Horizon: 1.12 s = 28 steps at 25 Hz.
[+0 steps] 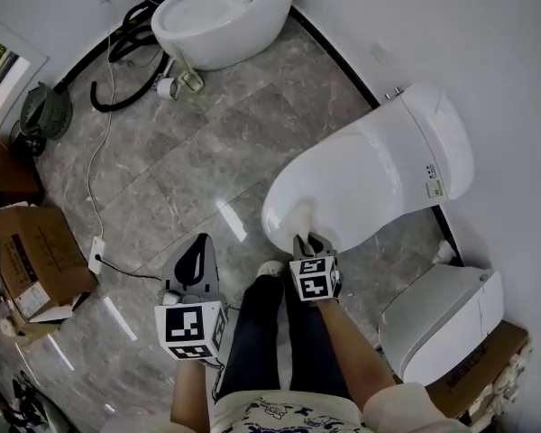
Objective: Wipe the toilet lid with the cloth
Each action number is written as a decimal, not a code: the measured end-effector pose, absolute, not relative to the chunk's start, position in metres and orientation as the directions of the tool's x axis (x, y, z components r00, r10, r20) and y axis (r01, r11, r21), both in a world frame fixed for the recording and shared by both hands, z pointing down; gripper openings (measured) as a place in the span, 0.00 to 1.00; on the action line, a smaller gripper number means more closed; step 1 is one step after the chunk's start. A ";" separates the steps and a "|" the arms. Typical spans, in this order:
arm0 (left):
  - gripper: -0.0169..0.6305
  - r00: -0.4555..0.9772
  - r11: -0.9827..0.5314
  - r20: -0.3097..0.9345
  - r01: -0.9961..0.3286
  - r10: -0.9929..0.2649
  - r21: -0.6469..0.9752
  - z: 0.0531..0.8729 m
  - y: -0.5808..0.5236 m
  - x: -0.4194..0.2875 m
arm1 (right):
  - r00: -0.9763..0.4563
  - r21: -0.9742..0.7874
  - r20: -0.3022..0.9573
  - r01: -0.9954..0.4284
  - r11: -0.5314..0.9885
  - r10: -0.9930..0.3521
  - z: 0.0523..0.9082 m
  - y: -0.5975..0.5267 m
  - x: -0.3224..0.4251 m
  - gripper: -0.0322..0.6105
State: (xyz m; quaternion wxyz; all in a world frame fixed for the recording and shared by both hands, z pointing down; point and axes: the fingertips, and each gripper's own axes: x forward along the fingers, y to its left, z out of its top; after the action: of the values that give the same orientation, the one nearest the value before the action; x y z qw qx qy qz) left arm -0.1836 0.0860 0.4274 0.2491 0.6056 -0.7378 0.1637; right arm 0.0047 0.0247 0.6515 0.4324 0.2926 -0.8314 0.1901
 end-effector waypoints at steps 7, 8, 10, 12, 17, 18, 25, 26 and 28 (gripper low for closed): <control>0.04 -0.126 0.168 0.438 -0.984 -0.890 0.060 0.338 0.036 -0.176 | -0.489 -0.040 0.680 -0.769 0.638 -0.547 0.518 -0.040 0.012 0.14; 0.04 -0.125 0.163 0.417 -0.985 -0.900 0.056 0.325 0.028 -0.176 | -0.497 -0.035 0.654 -0.773 0.634 -0.570 0.498 -0.049 0.010 0.14; 0.04 -0.128 0.158 0.374 -0.986 -0.918 0.050 0.297 0.015 -0.176 | -0.516 -0.024 0.607 -0.772 0.636 -0.604 0.458 -0.065 0.005 0.14; 0.04 -0.128 0.153 0.333 -0.987 -0.934 0.049 0.270 0.004 -0.173 | -0.534 -0.010 0.561 -0.768 0.640 -0.632 0.418 -0.078 0.003 0.14; 0.04 -0.120 0.135 0.245 -0.990 -0.962 0.044 0.212 -0.019 -0.166 | -0.558 0.013 0.437 -0.780 0.626 -0.705 0.322 -0.107 0.006 0.14; 0.04 -0.118 0.130 0.227 -0.991 -0.967 0.038 0.202 -0.025 -0.166 | -0.561 0.017 0.407 -0.785 0.620 -0.721 0.305 -0.115 0.007 0.14; 0.04 -0.126 0.126 0.099 -0.992 -0.987 -0.006 0.133 -0.051 -0.157 | -0.564 0.026 0.226 -0.812 0.583 -0.794 0.202 -0.147 0.029 0.14; 0.04 -0.127 0.126 0.086 -0.992 -0.988 -0.011 0.125 -0.053 -0.155 | -0.563 0.026 0.206 -0.814 0.580 -0.800 0.190 -0.149 0.032 0.14; 0.04 -0.132 0.131 0.060 -0.991 -0.989 -0.016 0.111 -0.055 -0.153 | -0.563 0.027 0.166 -0.818 0.574 -0.810 0.168 -0.153 0.039 0.14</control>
State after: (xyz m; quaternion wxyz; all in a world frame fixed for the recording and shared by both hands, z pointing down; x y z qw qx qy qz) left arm -0.1528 -0.0550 0.1110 0.0173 0.6587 -0.7518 0.0259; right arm 0.0387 -0.1528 0.1684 0.0800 0.4605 -0.8837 0.0265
